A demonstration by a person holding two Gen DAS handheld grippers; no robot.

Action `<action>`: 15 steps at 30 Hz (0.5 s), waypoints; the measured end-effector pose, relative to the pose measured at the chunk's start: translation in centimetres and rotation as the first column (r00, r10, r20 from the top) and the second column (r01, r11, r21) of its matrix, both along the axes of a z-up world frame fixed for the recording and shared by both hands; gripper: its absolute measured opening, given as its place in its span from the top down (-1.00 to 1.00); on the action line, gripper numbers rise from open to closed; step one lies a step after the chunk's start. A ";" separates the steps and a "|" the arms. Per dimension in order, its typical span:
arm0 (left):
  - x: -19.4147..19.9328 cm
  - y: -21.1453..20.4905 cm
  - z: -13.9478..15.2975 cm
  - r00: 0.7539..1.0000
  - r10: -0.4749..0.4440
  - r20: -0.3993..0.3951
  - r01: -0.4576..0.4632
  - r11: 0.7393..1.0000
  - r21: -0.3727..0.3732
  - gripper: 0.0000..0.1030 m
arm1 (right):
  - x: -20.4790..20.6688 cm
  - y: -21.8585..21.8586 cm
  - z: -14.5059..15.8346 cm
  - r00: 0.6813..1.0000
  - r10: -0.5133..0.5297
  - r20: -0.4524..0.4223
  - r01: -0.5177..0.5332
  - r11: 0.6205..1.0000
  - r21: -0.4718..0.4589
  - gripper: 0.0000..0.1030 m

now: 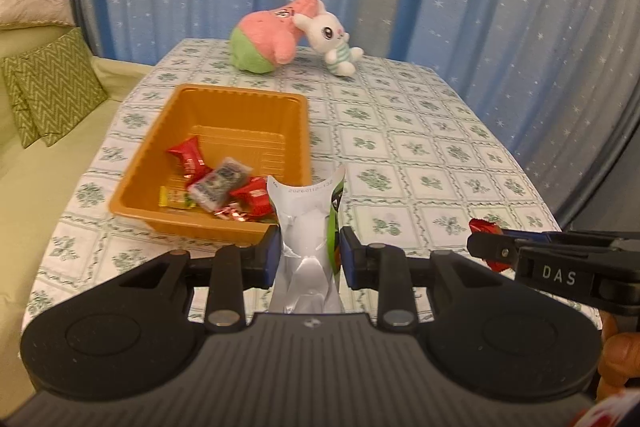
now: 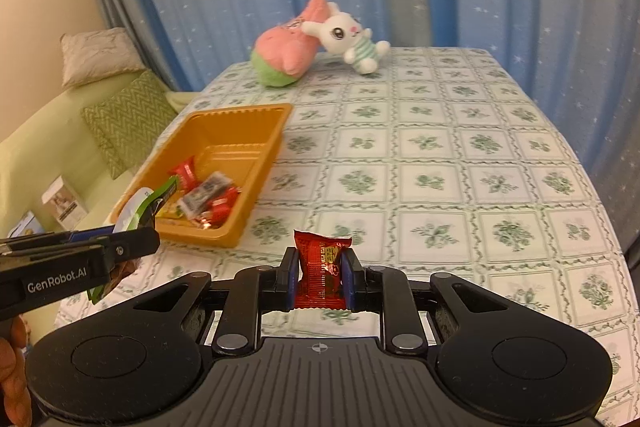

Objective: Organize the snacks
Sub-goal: 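Carry the clear packet with the left gripper over the tray while the right gripper carries the red candy there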

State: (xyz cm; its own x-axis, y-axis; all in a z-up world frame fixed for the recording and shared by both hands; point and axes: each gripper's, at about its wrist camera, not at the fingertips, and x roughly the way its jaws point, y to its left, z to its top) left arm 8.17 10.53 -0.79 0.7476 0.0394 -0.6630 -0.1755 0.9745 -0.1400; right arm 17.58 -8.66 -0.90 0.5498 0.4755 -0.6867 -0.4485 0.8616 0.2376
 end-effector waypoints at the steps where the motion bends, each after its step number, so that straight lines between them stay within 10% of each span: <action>1: -0.2 0.3 0.0 1.000 0.006 0.000 -0.006 1.000 0.001 0.46 | -0.1 0.3 0.0 1.000 0.008 0.001 -0.008 1.000 -0.001 0.56; 15: -2.0 4.3 0.3 0.997 0.078 0.003 -0.078 0.997 -0.015 0.46 | -1.2 4.9 0.1 0.996 0.094 0.010 -0.093 0.996 -0.007 0.56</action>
